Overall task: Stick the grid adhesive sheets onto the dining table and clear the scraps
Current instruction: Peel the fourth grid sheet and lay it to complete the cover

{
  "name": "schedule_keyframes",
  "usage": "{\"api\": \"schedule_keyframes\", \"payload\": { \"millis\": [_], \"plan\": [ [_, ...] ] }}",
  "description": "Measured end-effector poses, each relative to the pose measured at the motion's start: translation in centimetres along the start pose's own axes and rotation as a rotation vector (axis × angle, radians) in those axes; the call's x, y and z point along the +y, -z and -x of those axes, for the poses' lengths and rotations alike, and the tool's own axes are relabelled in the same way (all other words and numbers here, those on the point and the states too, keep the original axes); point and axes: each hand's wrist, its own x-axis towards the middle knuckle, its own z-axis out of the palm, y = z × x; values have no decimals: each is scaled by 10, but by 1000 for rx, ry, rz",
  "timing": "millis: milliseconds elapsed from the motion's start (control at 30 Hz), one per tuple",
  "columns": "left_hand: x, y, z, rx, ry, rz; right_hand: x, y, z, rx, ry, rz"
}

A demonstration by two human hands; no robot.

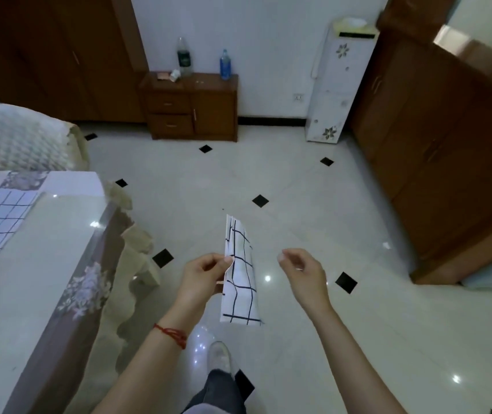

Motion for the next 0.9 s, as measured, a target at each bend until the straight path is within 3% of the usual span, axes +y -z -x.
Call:
{"api": "schedule_keyframes", "payload": {
  "millis": [133, 433, 733, 900],
  "plan": [
    [12, 1, -44, -28, -63, 6, -46, -46, -34, -237, 66, -37],
    [40, 49, -142, 41, -195, -209, -85, -140, -130, -284, 35, 49],
    [74, 97, -233, 483, 32, 209, -99, -193, -229, -191, -119, -212],
    [89, 111, -286, 570, 80, 393, -107, -215, -296, -165, -108, -251]
  ]
}}
